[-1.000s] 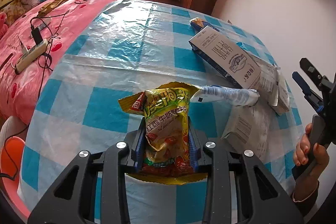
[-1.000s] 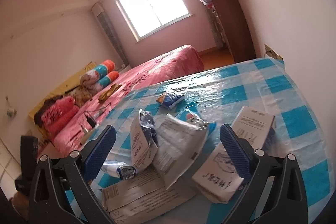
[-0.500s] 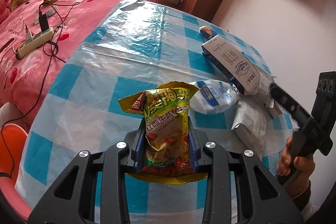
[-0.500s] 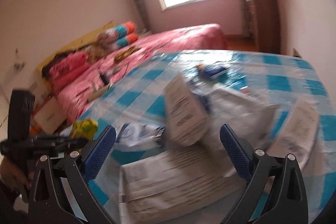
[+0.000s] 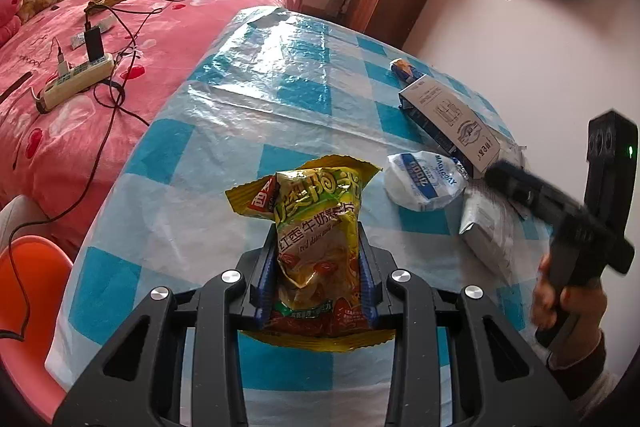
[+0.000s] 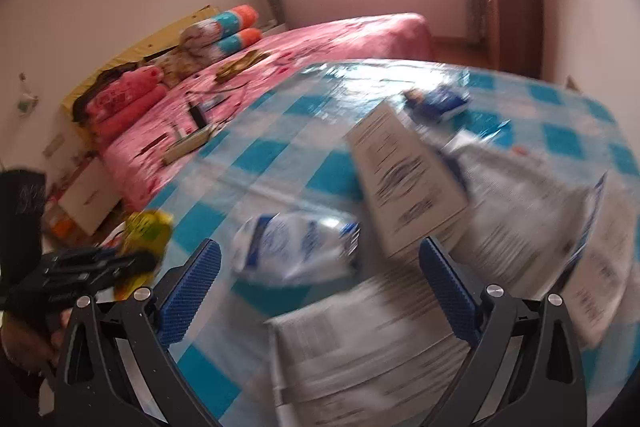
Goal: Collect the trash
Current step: 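Lift the snack bag with the left tool while the right tool regrips the milk carton, then hold the snack bag in the left tool while the right tool lifts the milk carton, then carry both items over the orange bucket and open both tools to drop them, then move both open tools back over the table toward the remaining trash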
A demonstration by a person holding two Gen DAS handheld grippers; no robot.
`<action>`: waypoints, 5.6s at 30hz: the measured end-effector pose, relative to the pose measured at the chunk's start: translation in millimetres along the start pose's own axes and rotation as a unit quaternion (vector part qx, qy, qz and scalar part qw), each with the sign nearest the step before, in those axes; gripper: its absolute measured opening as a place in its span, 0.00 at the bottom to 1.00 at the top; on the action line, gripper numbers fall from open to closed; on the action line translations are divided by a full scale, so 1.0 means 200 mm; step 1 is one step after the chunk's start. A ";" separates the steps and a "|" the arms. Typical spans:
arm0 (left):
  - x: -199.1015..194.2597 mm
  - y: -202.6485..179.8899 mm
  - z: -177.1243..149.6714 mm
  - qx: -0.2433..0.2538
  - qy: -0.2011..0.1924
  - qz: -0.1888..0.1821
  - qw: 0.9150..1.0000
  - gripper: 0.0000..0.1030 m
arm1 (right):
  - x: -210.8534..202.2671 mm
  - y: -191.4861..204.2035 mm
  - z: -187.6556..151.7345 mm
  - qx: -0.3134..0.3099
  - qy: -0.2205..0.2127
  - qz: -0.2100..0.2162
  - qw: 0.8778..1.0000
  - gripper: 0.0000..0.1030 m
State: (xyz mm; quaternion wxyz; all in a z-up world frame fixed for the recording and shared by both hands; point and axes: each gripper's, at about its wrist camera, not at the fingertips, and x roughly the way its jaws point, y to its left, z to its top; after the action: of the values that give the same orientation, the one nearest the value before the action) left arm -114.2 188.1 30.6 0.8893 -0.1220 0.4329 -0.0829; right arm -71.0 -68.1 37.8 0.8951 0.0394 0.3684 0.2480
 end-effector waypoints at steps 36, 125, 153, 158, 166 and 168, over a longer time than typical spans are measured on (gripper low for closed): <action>-0.08 0.17 -0.09 -0.004 -0.014 -0.014 1.000 0.35 | 0.26 -0.06 0.13 -0.138 0.031 -0.229 0.963 0.62; -0.53 0.85 -0.25 -0.123 -0.077 0.185 0.972 0.83 | 0.08 0.98 -0.18 -0.093 0.049 0.158 0.982 0.92; -0.40 0.19 -0.01 0.010 -0.071 0.175 0.982 0.88 | -0.13 0.40 -0.09 0.016 -0.027 0.124 0.992 0.94; -0.35 0.07 0.02 0.033 -0.067 0.162 0.984 0.88 | -0.17 0.32 -0.08 0.028 -0.040 0.110 0.993 0.94; -0.27 -0.10 0.04 0.063 -0.059 0.147 0.985 0.88 | -0.23 0.18 -0.06 0.048 -0.058 0.088 0.993 0.94; -0.25 -0.14 0.05 0.069 -0.057 0.142 0.986 0.88 | -0.25 0.14 -0.06 0.055 -0.064 0.084 0.993 0.94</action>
State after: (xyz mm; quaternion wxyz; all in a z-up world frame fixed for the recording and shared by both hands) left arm -138.3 175.9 81.5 0.9217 -0.0020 0.3873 0.0211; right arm -121.1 -68.7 68.4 0.8891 0.1356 0.3192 0.2987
